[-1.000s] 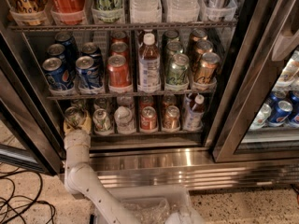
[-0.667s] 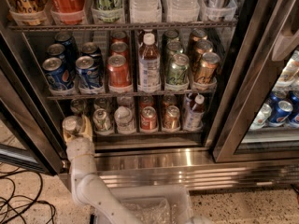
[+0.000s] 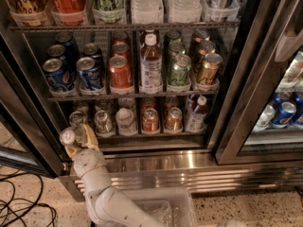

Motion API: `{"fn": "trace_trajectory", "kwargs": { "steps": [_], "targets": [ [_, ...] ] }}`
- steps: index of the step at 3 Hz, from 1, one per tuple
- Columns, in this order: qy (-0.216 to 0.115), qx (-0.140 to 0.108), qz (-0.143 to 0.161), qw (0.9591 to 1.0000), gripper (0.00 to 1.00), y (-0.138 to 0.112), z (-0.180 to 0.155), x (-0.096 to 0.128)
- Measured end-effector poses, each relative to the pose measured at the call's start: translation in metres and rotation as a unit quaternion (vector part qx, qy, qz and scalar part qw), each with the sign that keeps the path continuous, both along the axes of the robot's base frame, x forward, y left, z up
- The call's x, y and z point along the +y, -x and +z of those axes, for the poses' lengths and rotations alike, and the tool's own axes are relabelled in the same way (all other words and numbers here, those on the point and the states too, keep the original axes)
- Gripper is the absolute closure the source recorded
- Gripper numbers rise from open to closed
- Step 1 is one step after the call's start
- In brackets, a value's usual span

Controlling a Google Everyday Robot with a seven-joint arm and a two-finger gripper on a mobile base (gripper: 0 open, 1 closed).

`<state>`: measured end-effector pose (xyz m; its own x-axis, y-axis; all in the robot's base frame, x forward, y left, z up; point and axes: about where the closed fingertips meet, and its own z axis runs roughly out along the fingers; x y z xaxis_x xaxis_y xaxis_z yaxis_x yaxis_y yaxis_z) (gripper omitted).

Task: Pick 7up can from bottom shelf of fridge

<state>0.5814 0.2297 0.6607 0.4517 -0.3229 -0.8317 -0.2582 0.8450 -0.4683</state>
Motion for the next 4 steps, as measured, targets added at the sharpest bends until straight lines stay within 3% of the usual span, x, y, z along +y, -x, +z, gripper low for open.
{"fn": "trace_trajectory", "kwargs": {
  "steps": [1, 2, 3, 4],
  "targets": [
    [0.084, -0.023, 0.004, 0.9962, 1.0, 0.017, 0.012, -0.029],
    [0.183, -0.01, -0.005, 0.9831, 1.0, 0.024, -0.008, -0.058],
    [0.275, 0.017, -0.015, 0.9613, 1.0, 0.028, -0.025, -0.08],
    [0.313, 0.079, -0.027, 0.9461, 1.0, 0.044, -0.062, -0.1]
  ]
}}
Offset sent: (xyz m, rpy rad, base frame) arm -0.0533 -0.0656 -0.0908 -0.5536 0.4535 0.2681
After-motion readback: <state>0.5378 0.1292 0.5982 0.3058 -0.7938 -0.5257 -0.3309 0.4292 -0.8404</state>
